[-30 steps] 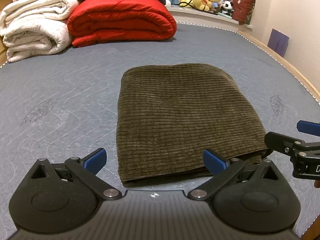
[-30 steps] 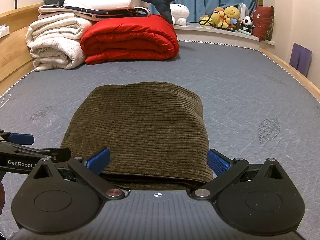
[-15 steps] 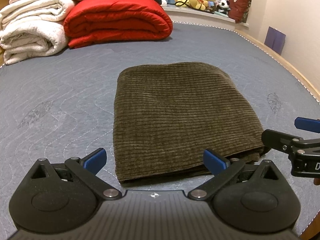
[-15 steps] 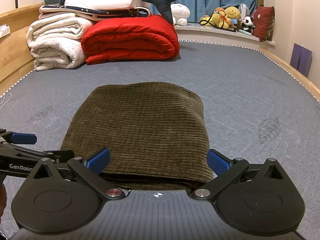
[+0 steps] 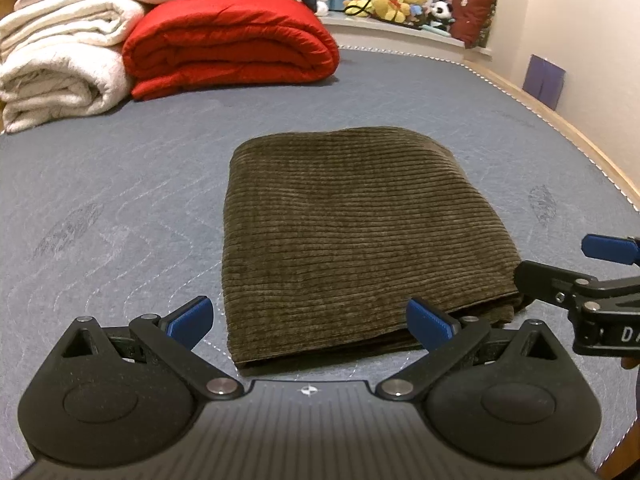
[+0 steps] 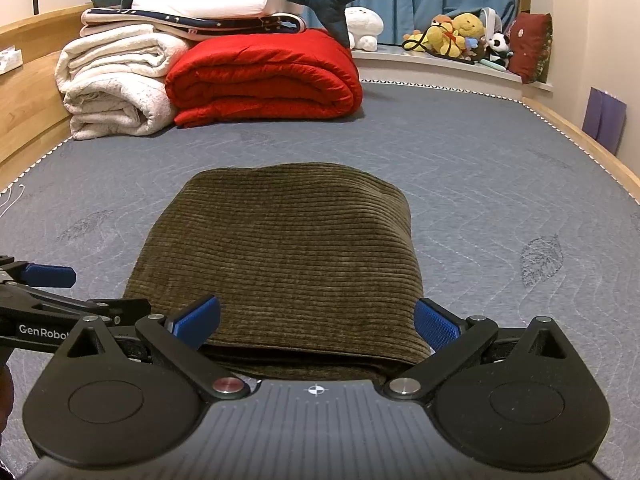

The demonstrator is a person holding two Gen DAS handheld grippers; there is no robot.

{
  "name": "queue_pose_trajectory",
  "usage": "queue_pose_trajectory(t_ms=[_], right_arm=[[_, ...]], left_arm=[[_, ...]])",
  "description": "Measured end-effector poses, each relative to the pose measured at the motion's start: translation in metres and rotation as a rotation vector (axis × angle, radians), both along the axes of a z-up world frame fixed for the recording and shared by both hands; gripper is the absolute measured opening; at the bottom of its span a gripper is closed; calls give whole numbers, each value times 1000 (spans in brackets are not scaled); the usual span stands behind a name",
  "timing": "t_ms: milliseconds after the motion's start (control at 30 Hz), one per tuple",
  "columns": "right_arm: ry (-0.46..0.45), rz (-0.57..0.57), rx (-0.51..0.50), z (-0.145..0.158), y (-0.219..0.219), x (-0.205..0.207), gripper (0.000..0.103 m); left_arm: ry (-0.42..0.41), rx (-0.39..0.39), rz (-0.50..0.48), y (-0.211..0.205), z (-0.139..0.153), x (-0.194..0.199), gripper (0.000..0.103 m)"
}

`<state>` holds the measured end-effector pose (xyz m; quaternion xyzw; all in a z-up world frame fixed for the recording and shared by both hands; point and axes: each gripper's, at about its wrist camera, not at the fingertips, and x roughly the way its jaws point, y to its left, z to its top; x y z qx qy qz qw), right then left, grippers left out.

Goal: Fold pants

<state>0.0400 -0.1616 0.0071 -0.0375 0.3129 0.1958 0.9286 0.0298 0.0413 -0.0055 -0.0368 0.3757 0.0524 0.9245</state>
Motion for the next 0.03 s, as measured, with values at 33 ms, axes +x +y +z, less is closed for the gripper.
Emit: queue_pose_trajectory(t_ms=[33], right_arm=[[0, 0, 0, 0, 0, 0, 102]], left_arm=[[-1, 8, 0, -1, 0, 0, 103]])
